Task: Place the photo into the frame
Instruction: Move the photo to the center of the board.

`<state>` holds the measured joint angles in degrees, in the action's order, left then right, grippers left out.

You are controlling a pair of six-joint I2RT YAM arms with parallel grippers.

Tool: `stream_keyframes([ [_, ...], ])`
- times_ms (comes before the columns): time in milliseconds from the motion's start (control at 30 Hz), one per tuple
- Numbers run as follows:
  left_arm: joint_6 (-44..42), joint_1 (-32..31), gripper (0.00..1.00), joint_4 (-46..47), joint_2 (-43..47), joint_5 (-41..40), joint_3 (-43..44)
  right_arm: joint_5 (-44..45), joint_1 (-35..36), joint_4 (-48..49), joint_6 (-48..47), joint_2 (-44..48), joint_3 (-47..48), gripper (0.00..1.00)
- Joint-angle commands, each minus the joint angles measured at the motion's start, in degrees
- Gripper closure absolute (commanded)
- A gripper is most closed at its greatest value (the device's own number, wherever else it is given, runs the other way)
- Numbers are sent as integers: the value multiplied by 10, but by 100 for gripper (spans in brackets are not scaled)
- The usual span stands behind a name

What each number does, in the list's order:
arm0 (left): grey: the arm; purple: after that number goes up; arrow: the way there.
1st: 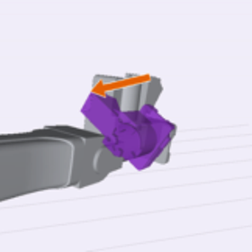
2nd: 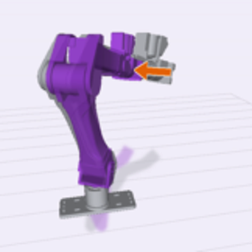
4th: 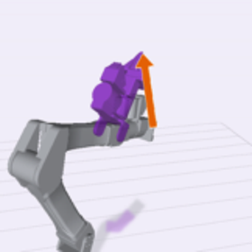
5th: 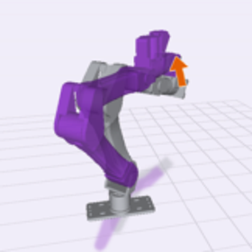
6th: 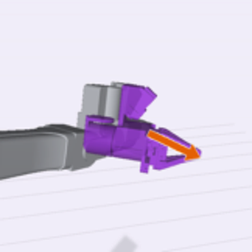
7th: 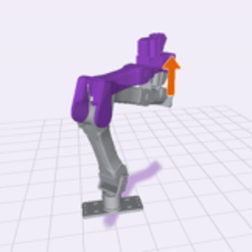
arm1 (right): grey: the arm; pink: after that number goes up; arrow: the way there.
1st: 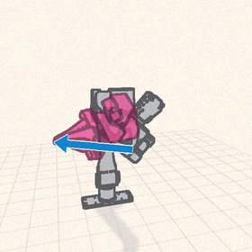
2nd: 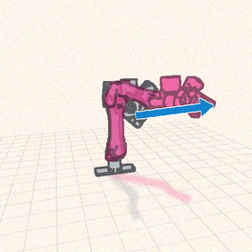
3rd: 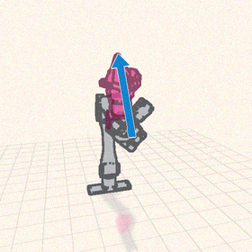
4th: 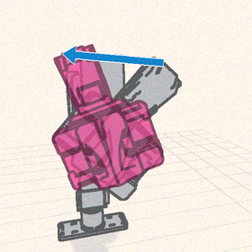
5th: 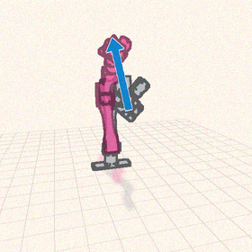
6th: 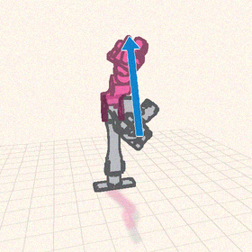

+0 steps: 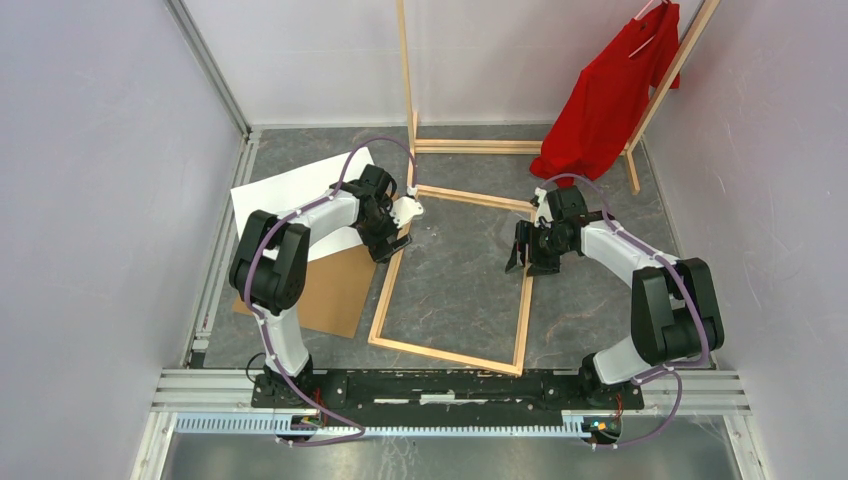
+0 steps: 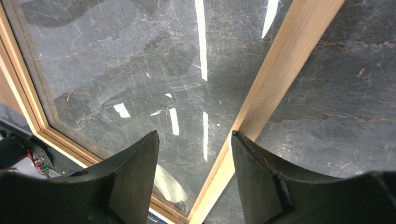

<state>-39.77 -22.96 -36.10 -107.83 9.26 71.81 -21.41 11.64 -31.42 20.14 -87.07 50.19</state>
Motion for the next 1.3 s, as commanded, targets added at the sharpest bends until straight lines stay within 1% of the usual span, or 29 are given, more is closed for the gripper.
stream_keyframes([
  [0, -7, -3, 0, 2, 6, 19, 5, -8, 4, 25, 8, -8, -12, 35],
  [367, -2, -7, 0, 4, 3, 24, 3, -24, 12, 56, 18, -35, -27, 35],
  [500, -1, -7, 0, 4, 7, 26, 4, -41, 16, 54, 16, -44, -8, 35],
  [600, 1, -4, 0, 0, 14, 26, 10, -33, 16, 37, 8, -39, 35, 35],
  [767, 5, 14, 0, -12, 19, 36, 32, 24, 16, 44, 11, -45, 101, 35],
  [833, 7, 19, 0, -16, 18, 43, 37, 72, 16, 53, 12, -58, 121, 36],
  [933, 7, 19, 0, -16, 21, 46, 34, 155, 16, 50, 5, -84, 148, 39],
  [1067, 7, 19, 0, -16, 21, 52, 32, 227, 16, 44, -1, -105, 163, 46],
  [1267, 7, 19, 0, -16, 19, 55, 34, 236, 18, 39, -8, -134, 156, 47],
])
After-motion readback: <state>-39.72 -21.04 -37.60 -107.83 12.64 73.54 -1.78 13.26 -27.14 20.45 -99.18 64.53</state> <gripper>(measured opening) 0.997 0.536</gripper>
